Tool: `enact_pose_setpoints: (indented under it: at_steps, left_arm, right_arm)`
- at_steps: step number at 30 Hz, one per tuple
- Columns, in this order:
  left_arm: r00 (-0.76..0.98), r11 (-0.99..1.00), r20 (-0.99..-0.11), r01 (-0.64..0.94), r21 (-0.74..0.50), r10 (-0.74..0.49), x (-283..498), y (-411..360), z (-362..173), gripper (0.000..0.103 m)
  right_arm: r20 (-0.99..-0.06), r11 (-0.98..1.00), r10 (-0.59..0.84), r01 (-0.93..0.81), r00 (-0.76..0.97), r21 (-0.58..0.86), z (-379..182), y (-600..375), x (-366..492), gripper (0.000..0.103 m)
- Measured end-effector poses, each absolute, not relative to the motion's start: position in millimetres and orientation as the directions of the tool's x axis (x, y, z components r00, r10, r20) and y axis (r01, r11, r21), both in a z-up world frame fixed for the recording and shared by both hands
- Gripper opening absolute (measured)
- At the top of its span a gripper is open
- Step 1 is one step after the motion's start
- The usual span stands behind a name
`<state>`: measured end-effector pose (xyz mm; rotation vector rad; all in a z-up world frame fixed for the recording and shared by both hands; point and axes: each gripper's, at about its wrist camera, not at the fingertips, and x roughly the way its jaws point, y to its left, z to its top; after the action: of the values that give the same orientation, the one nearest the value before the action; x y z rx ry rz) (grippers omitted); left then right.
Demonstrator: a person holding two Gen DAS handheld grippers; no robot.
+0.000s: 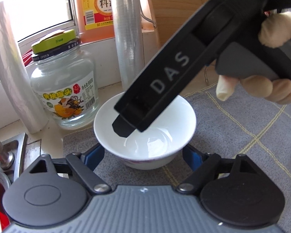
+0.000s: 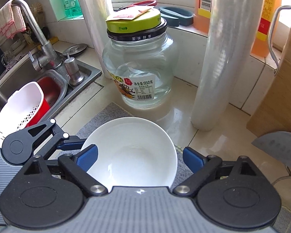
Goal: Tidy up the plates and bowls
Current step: 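Grasp the rim of the flower-print bowl with the right gripper, then lift the flower-print bowl and carry it toward the stacked bowls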
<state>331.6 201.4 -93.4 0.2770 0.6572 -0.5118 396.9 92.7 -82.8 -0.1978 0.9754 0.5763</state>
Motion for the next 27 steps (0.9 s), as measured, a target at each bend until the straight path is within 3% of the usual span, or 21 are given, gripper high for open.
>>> enact_pose_setpoints:
  at_steps: [15,27]
  left_arm:
    - [0.668,0.832,-0.643,0.548,0.085,-0.374,333,202,-93,0.085]
    - [0.655,0.826,-0.658,0.557,0.087,-0.372,329,202,-88,0.084]
  right_arm:
    - [-0.824,0.824,0.393,-0.554,0.407,0.119,-86,94,400,0.086]
    - [-0.819,0.818,0.431,-0.547,0.378,0.178,-74,89,396,0.085]
